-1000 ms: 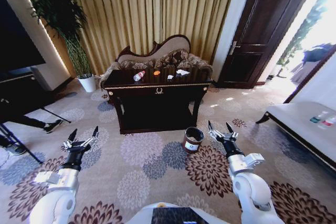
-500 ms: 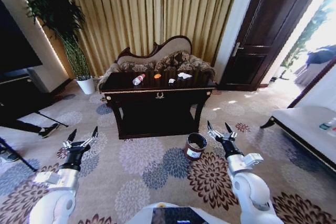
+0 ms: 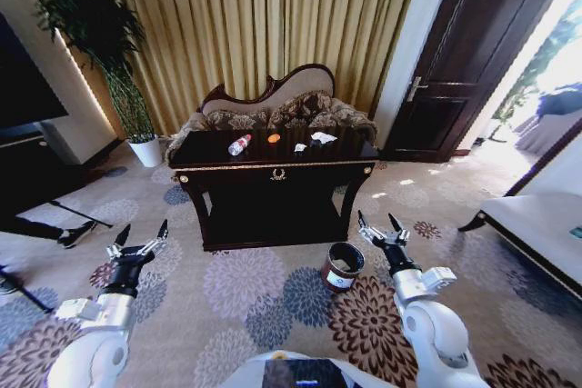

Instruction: Move to the front of the table and place the trash on the table into the trash bin.

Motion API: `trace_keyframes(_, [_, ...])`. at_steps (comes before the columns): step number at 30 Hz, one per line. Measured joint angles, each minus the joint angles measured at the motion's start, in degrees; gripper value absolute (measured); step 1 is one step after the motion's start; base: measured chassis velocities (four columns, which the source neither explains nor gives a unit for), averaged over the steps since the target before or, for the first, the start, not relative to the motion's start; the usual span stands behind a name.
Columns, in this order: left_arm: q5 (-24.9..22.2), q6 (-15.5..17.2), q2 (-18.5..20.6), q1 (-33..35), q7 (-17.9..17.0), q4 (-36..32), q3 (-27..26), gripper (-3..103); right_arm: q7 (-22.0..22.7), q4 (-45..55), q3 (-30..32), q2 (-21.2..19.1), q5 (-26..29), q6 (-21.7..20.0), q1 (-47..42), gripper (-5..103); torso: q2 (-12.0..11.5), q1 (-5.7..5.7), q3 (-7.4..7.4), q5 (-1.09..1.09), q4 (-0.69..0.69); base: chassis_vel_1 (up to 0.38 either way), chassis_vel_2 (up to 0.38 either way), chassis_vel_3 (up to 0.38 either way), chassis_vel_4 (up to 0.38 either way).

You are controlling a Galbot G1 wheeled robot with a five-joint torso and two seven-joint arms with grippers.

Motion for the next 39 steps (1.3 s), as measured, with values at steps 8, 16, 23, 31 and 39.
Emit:
trace_keyframes(8, [0.0, -0.4, -0.1, 0.2, 0.1, 0.0, -0.2, 100, 0.0, 0.0, -0.1, 0.0, -0.1, 0.1, 0.1, 100, 0.0, 0.00, 0.00, 0.00, 0.00, -0.183, 0.164, 0.168, -0.156])
trace_keyframes(16, [0.1, -0.4, -0.2, 0.0, 0.2, 0.3, -0.1, 100, 0.0, -0.2, -0.2, 0.0, -0.1, 0.3, 0.1, 100, 0.0, 0.00, 0.00, 0.00, -0.01, -0.160, 0.162, 0.160, -0.157])
trace_keyframes(23, [0.4, -0.4, -0.2, -0.1, 0.2, 0.4, 0.0, 100, 0.0, -0.3, -0.2, 0.0, -0.1, 0.4, 0.1, 100, 0.0, 0.00, 0.00, 0.00, 0.00, -0.143, 0.153, 0.147, -0.153])
trace_keyframes(31, [0.5, -0.5, -0.3, -0.1, 0.2, 0.5, 0.1, 100, -0.2, -0.3, -0.2, 0.1, -0.4, 0.4, -0.1, 100, 0.0, 0.00, 0.00, 0.00, -0.01, -0.176, 0.149, 0.154, -0.156])
trace_keyframes(39, [0.6, -0.6, -0.4, 0.0, 0.3, 0.6, 0.1, 100, -0.2, -0.3, -0.4, 0.1, -0.6, 0.5, -0.2, 100, 0.0, 0.00, 0.00, 0.00, 0.00, -0.146, 0.152, 0.158, -0.150])
